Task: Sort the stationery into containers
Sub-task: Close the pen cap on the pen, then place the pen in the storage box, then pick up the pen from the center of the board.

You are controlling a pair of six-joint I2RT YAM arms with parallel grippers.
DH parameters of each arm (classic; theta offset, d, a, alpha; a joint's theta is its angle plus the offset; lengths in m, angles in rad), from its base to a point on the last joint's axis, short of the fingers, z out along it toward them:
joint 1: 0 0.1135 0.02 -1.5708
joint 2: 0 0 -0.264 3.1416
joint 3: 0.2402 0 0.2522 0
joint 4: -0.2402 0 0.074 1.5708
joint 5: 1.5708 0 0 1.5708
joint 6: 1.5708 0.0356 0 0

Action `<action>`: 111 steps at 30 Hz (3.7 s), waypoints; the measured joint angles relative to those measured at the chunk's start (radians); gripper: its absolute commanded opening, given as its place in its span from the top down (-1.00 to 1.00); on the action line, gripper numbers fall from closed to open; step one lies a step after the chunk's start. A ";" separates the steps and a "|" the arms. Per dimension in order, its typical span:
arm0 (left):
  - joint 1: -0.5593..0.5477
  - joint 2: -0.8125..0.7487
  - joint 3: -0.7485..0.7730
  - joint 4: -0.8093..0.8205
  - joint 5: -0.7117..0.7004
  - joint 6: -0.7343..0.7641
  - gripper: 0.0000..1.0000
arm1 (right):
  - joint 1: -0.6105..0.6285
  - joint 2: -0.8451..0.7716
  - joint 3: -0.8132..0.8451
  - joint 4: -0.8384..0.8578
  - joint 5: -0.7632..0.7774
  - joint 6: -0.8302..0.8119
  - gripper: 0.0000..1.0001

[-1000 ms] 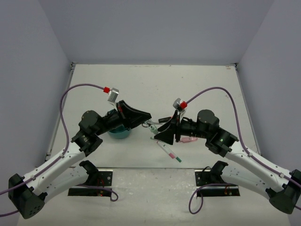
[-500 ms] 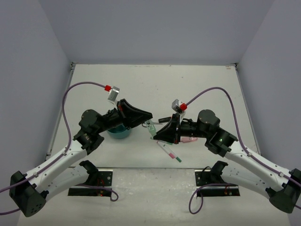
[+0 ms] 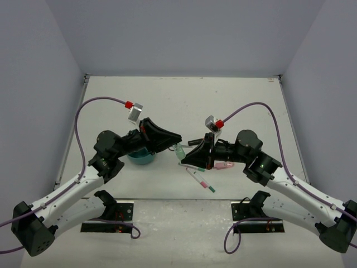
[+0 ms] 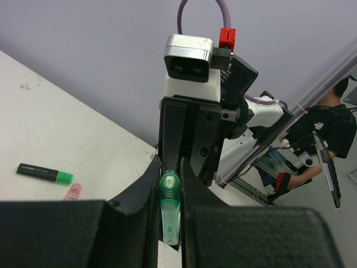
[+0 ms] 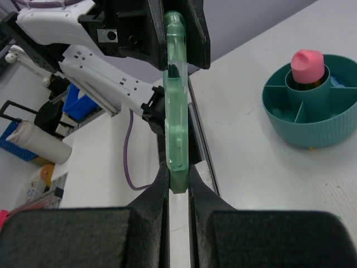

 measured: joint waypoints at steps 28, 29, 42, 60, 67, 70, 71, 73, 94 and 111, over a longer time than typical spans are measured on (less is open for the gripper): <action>-0.007 -0.066 -0.041 0.011 -0.164 0.051 1.00 | 0.002 0.138 0.224 -0.135 0.065 -0.021 -0.26; -0.011 -0.069 -0.017 -0.050 -0.189 0.077 1.00 | 0.001 0.137 0.224 -0.138 0.091 -0.027 -0.35; -0.026 0.108 0.226 -0.679 -0.765 0.227 1.00 | -0.006 -0.013 0.138 -0.182 0.492 -0.087 -0.97; 0.027 0.567 0.498 -0.910 -1.508 0.185 1.00 | -0.013 -0.117 0.036 -0.235 0.640 -0.139 -0.97; 0.047 0.596 0.453 -0.916 -1.520 0.141 1.00 | -0.016 -0.127 0.034 -0.236 0.639 -0.144 -0.98; 0.047 0.595 0.423 -0.917 -1.522 0.122 1.00 | -0.016 -0.126 0.034 -0.237 0.638 -0.145 -0.97; 0.048 0.595 0.413 -0.916 -1.523 0.115 1.00 | -0.016 -0.125 0.034 -0.237 0.638 -0.145 -0.97; 0.049 0.595 0.397 -0.918 -1.523 0.107 1.00 | -0.016 -0.124 0.034 -0.237 0.638 -0.145 -0.97; 0.072 0.434 0.328 -0.911 -1.464 0.076 -1.00 | -0.044 0.008 0.066 -0.316 0.705 -0.149 -0.98; 0.072 0.015 0.331 -0.991 -1.189 0.177 -1.00 | -0.064 0.170 -0.022 -0.652 1.099 0.525 -0.81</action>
